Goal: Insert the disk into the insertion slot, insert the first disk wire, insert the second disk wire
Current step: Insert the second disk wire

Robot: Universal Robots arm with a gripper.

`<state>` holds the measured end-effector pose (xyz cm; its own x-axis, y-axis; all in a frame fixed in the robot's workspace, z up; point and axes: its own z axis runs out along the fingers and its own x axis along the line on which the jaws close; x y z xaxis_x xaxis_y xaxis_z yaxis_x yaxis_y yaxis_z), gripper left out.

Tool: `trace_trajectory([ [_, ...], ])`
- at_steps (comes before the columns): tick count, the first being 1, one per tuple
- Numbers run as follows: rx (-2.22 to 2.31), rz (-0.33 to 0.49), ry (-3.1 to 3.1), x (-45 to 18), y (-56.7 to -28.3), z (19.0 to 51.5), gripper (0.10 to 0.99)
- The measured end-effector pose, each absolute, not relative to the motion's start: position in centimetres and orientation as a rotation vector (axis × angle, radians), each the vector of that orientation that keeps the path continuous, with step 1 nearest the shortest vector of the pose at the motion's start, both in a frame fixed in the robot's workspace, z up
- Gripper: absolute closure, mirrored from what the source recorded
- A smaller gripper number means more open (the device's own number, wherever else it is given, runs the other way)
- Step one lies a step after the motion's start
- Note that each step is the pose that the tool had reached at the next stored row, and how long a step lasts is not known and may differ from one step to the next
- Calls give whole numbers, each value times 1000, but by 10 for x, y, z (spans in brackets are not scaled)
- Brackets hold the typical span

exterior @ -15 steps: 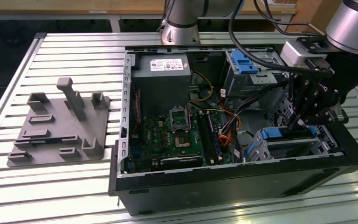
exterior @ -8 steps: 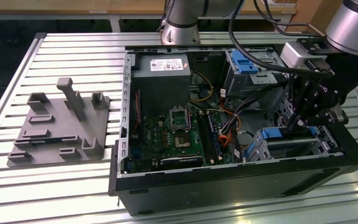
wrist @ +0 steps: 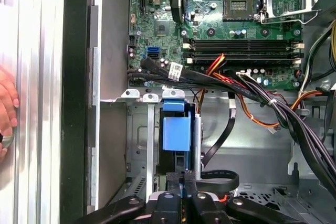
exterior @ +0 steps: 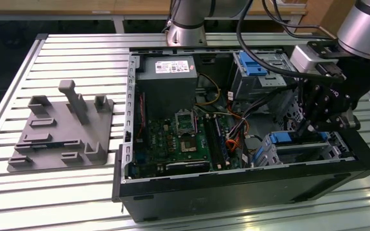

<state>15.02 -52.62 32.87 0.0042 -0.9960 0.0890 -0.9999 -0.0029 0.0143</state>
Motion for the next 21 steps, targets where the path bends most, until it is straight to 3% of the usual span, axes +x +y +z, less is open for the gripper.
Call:
trace_trajectory([
  [3, 2173, 81, -2166, 150, -526, 334, 871],
  [4, 2173, 81, -2166, 150, -526, 337, 804],
  [14, 2174, 81, -2166, 150, -526, 374, 804],
  [21, 2174, 81, -2166, 150, -525, 376, 804],
])
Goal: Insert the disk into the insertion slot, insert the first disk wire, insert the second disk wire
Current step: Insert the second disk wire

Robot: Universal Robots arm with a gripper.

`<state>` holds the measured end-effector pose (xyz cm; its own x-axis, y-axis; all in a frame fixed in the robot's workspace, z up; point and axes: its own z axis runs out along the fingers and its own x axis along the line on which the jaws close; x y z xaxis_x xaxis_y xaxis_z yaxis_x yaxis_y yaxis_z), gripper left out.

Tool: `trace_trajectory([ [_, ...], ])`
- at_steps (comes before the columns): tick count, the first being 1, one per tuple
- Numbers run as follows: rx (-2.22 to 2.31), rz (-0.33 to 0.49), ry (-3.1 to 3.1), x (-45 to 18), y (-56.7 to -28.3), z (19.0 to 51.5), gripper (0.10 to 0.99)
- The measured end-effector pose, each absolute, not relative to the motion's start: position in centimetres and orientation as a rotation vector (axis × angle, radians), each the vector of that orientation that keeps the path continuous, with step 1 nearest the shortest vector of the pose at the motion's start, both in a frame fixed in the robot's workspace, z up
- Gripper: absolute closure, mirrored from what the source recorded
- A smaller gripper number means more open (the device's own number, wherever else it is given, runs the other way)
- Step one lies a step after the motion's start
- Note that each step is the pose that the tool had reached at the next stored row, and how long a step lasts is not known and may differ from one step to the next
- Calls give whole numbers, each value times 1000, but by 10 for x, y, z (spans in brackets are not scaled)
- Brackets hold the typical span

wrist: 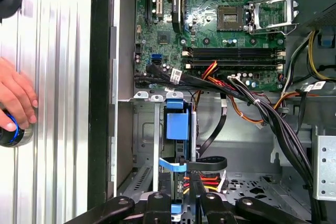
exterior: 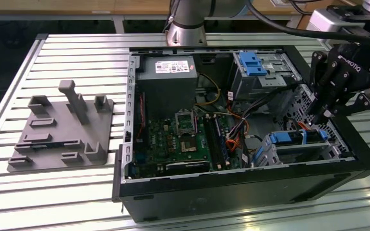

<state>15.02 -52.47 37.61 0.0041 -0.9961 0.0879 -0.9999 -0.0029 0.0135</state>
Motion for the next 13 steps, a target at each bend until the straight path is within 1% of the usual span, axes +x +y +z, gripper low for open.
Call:
trace_trajectory([
  [8, 2174, 81, -2166, 150, -525, 376, 804],
  [10, 2174, 81, -2166, 150, -525, 376, 820],
  [12, 2174, 81, -2166, 150, -525, 376, 949],
  [13, 2174, 81, -2166, 150, -525, 376, 949],
])
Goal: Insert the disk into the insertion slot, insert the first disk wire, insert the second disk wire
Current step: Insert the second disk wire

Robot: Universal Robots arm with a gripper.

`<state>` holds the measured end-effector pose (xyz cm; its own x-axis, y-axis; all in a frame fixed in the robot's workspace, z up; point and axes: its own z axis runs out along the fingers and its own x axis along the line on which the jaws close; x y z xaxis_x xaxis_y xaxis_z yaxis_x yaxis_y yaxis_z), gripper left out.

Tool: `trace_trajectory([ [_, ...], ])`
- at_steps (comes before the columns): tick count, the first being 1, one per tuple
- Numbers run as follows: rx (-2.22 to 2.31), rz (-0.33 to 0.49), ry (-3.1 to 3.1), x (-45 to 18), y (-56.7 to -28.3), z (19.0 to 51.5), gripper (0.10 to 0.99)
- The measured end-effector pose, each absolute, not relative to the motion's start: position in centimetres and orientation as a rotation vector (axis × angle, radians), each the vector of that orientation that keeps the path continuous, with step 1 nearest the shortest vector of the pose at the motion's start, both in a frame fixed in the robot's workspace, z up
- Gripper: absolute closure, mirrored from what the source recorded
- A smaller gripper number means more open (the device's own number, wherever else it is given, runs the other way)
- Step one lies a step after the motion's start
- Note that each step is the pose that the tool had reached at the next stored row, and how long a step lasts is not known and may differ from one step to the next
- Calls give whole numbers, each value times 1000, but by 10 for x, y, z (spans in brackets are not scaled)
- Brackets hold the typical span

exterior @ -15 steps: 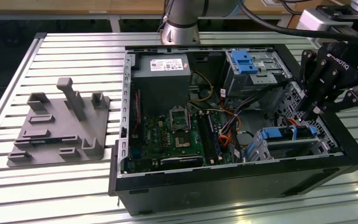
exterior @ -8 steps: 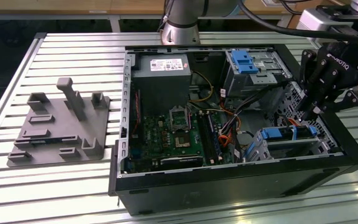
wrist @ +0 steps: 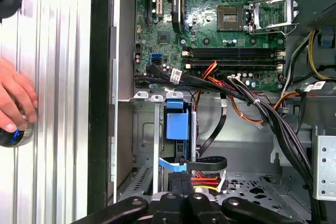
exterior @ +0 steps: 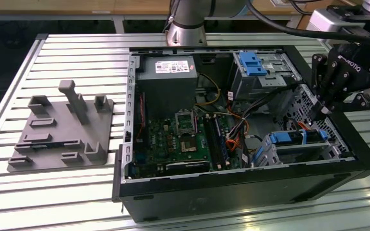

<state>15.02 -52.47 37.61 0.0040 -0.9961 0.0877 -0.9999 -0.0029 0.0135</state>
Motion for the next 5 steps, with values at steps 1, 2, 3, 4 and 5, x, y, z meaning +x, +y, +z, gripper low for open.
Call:
trace_trajectory([
  [1, 2174, 81, -2166, 150, -525, 376, 980],
  [2, 2174, 81, -2166, 150, -525, 376, 980],
  [3, 2174, 81, -2166, 150, -525, 376, 980],
  [4, 2174, 81, -2166, 150, -525, 376, 980],
  [5, 2174, 81, -2166, 150, -525, 376, 980],
])
